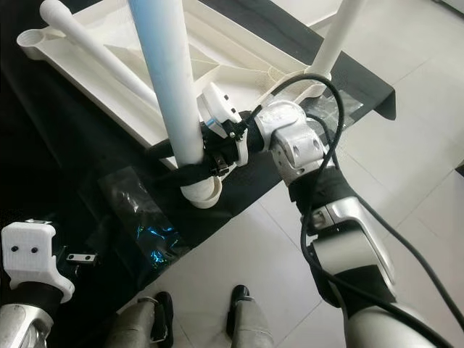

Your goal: Building children table

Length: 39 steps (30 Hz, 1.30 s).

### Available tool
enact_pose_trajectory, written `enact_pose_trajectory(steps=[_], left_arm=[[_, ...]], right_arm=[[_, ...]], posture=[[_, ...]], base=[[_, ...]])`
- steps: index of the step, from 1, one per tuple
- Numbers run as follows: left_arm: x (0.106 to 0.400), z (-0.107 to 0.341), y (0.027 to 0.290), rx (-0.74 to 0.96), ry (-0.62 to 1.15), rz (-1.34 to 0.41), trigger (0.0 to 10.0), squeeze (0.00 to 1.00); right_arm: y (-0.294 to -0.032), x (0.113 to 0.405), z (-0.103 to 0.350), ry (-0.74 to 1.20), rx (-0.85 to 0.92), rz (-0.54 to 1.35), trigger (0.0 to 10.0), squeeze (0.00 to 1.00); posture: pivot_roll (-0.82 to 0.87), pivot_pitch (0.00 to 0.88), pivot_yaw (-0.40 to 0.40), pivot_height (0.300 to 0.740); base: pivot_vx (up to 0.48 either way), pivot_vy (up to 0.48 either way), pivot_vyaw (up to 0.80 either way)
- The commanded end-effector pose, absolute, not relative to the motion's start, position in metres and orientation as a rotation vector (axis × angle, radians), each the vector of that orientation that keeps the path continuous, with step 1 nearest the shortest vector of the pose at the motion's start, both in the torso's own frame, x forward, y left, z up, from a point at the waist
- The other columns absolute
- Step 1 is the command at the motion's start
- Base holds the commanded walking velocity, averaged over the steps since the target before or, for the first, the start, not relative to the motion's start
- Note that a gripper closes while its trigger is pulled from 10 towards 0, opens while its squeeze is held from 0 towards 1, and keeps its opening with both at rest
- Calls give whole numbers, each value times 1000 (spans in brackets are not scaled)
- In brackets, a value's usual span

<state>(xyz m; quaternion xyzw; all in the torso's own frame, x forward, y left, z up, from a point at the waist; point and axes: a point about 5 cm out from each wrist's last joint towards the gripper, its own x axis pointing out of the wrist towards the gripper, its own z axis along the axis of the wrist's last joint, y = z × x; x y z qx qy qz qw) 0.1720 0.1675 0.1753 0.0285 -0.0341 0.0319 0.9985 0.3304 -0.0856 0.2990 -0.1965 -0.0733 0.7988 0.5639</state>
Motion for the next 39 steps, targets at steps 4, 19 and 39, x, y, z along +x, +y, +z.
enact_pose_trajectory(steps=[4,19,39], left_arm=[[166,173,169,68,-35,62,10000,0],[164,176,171,67,-33,67,10000,0],[162,179,172,78,-24,65,10000,0]], right_arm=[[-84,329,296,-155,-519,1908,10000,0],[-95,326,294,-131,-492,1926,10000,0],[-105,322,288,-80,-510,1947,10000,0]], posture=[[55,391,5,740],[61,408,7,740],[74,426,19,740]], base=[[0,0,0],[0,0,0],[0,0,0]])
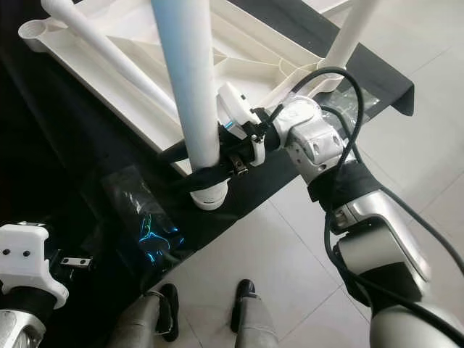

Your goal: Building children table

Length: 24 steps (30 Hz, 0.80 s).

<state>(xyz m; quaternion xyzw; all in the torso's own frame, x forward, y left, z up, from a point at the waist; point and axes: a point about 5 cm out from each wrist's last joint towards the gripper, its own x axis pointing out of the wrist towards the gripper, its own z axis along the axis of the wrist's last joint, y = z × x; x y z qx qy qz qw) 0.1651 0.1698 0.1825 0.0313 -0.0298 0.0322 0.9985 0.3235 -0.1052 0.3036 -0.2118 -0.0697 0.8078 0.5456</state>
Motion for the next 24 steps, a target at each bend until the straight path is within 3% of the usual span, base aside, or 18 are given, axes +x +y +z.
enact_pose_trajectory(steps=[1,10,24], left_arm=[[162,179,172,79,-23,65,10000,0],[161,180,174,86,-20,69,10000,0],[161,179,174,86,-11,70,10000,0]], right_arm=[[-104,321,287,-74,-531,1960,10000,0],[-92,313,276,-38,-605,2043,10000,0],[-96,315,265,-59,-424,2018,10000,0]], posture=[[79,429,22,740],[91,435,21,740],[86,437,22,740]], base=[[0,0,0],[0,0,0],[0,0,0]])
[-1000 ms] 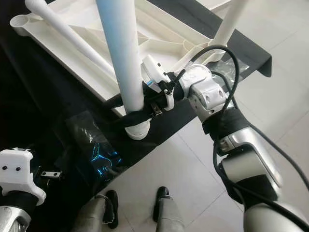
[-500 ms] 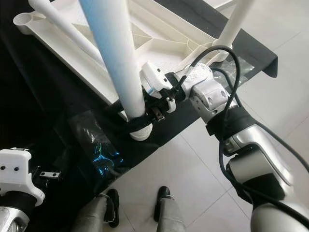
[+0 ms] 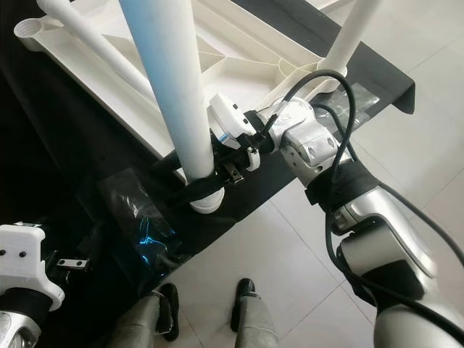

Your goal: Building children table

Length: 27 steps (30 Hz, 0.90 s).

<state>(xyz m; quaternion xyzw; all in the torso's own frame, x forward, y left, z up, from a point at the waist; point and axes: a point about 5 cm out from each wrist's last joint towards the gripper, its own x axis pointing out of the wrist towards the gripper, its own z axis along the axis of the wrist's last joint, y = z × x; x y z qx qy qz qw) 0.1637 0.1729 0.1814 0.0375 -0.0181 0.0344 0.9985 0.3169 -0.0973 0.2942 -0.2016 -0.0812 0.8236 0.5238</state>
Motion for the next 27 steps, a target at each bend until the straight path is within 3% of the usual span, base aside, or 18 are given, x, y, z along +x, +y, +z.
enact_pose_trajectory(steps=[1,20,27], left_arm=[[161,179,174,86,-11,70,10000,0],[166,176,172,73,-14,68,10000,0],[166,175,172,71,-16,70,10000,0]], right_arm=[[-96,315,265,-59,-424,2018,10000,0],[-104,309,253,-31,-413,1812,10000,0],[-104,306,246,13,-374,1603,10000,0]], posture=[[86,437,22,740],[54,402,18,740],[46,396,4,740]], base=[[0,0,0],[0,0,0],[0,0,0]])
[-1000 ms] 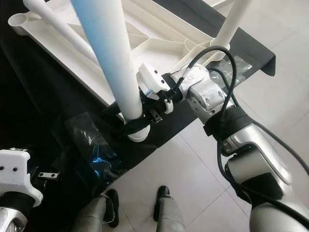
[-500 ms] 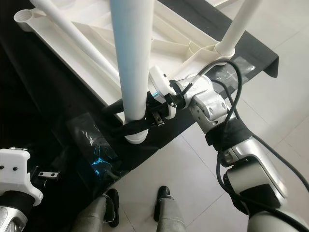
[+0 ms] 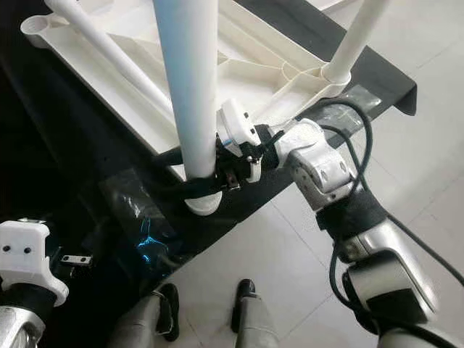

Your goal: Building children table

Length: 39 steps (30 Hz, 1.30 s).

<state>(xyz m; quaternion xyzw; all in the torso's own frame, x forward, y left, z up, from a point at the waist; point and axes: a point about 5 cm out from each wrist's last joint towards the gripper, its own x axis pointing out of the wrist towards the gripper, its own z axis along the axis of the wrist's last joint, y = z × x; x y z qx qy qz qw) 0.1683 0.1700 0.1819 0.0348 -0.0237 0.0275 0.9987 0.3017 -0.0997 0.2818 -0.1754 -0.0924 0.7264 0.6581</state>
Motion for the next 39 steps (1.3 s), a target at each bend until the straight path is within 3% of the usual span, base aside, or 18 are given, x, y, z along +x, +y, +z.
enact_pose_trajectory(steps=[1,3,4,5,6,8,15,22,25,27,28,30,39], left_arm=[[166,175,171,71,-17,70,10000,0],[167,179,173,76,-29,77,10000,0],[167,179,173,76,-29,77,10000,0],[168,181,174,78,-34,83,10000,0],[169,183,176,79,-39,86,10000,0],[172,187,182,70,-61,94,10000,0],[203,235,200,33,-266,-11,10000,0],[225,292,191,-39,-445,-311,10000,0],[226,298,186,-57,-457,-379,10000,0],[224,304,170,-75,-456,-576,10000,0],[224,304,170,-75,-456,-576,10000,0],[222,309,162,-72,-433,-736,10000,0],[223,325,154,-42,-388,-968,10000,0]], right_arm=[[-103,305,243,22,-365,1558,10000,0],[-95,300,215,63,-276,1050,10000,0],[-95,300,215,63,-276,1050,10000,0],[-100,297,204,91,-250,825,10000,0],[-104,287,196,111,-266,720,10000,0],[-102,280,189,124,-241,673,10000,0],[-67,290,201,23,-163,635,10000,0],[-50,290,203,30,-138,589,10000,0],[-50,291,203,32,-142,586,10000,0],[-47,294,201,30,-164,608,10000,0],[-47,294,201,30,-164,608,10000,0],[-42,298,199,25,-193,628,10000,0],[-22,303,199,-9,-239,728,10000,0]], posture=[[45,396,-7,740],[76,400,-26,740],[76,400,-26,740],[76,400,-26,740],[82,398,-24,740],[71,392,-4,740],[95,330,10,740],[91,284,13,740],[90,278,13,740],[82,252,12,740],[82,252,12,740],[80,244,12,740],[89,216,4,740]], base=[[0,0,0],[0,0,0],[0,0,0],[0,0,0],[0,0,0],[0,0,0],[0,0,0],[0,0,0],[0,0,0],[0,0,0],[0,0,0],[0,0,0],[0,0,0]])
